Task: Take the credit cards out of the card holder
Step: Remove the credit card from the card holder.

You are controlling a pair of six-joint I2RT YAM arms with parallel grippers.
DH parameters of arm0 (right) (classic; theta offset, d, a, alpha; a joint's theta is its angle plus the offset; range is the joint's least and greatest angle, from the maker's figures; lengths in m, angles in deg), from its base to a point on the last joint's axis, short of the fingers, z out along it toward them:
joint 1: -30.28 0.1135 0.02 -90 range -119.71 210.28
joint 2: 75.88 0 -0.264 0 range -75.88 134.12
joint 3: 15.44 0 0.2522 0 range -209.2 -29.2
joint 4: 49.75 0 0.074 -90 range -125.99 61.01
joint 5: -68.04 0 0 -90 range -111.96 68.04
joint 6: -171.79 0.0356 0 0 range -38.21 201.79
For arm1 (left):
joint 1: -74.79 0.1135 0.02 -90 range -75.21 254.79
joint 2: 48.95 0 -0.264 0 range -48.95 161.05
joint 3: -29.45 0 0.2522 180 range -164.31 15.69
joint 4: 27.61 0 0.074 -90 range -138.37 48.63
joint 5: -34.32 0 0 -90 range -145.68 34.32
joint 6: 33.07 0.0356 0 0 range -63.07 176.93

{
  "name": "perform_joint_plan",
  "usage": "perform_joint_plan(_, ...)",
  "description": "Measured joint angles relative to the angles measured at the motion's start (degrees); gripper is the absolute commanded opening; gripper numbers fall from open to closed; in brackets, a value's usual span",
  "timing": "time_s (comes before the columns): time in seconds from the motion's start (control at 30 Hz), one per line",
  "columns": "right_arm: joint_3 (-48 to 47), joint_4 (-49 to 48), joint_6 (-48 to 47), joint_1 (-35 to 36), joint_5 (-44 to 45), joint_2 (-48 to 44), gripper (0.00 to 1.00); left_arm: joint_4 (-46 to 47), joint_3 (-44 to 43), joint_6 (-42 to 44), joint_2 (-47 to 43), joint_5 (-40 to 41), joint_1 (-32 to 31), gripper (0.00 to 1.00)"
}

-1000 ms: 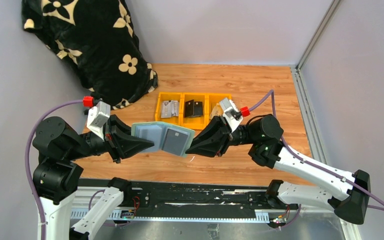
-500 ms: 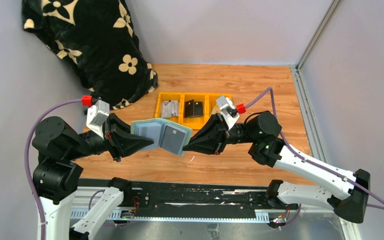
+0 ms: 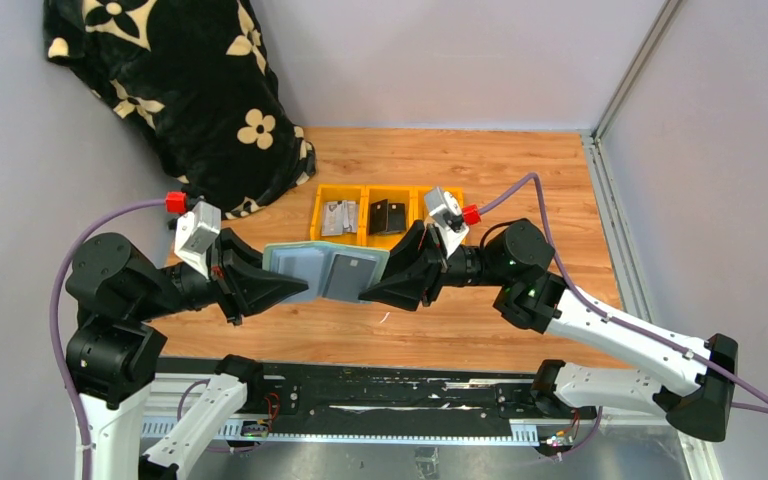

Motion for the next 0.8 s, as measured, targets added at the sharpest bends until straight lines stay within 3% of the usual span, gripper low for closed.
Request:
perform_joint_plan(0.1,0.0,-0.2,0.2,0.1,-1.9,-0.2,0.42,-0.3,0.0,0.4,0.0,0.0,0.0,0.0)
perform_joint_plan(0.4,0.1,-1.7,0.2,0.2,-4.3,-2.5,0.22,-0.4,0.0,0.3,0.0,-0.1,0.0,0.0)
perform_joint_plan(0.8,0.1,-1.7,0.2,0.3,-4.3,-1.6,0.06,-0.4,0.0,0.1,0.0,0.0,0.0,0.0)
